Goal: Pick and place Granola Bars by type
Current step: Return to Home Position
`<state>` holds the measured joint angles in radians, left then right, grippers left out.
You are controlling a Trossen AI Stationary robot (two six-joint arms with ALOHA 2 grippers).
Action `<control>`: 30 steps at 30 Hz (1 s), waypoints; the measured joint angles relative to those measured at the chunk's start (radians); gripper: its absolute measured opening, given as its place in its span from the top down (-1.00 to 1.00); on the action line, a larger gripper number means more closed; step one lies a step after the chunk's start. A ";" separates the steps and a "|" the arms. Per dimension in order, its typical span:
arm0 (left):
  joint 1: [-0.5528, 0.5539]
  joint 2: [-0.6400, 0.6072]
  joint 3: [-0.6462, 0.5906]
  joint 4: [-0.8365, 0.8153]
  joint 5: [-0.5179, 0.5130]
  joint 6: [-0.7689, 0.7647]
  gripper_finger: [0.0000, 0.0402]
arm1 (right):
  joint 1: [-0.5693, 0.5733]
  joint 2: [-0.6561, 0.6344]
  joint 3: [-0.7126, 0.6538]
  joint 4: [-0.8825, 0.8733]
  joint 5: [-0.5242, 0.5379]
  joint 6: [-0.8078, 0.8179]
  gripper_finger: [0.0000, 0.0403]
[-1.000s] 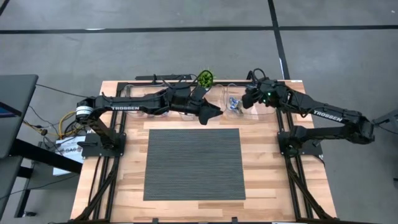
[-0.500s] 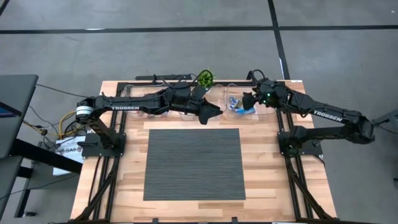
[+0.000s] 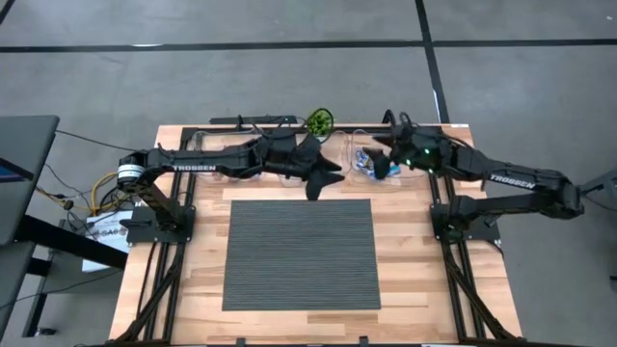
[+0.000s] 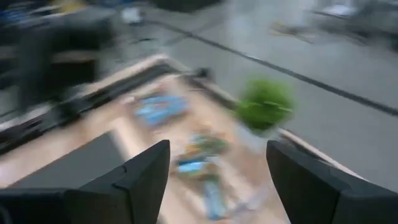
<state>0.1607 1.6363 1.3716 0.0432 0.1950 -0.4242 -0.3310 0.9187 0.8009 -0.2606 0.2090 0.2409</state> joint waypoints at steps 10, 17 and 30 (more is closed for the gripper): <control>-0.040 -0.127 -0.083 -0.076 0.054 0.158 0.12 | 0.196 -0.290 -0.220 0.026 -0.079 -0.058 -0.29; -0.093 -0.356 -0.396 0.114 -0.023 0.139 0.12 | 0.322 -0.462 -0.337 0.087 -0.085 -0.076 -0.29; -0.174 -0.604 -0.709 0.279 -0.025 0.165 0.12 | 0.438 -0.669 -0.616 0.468 -0.184 -0.181 -0.29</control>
<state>-0.0137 1.0325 0.6629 0.3222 0.1702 -0.2593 0.1071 0.2500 0.1848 0.2077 0.0247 0.0603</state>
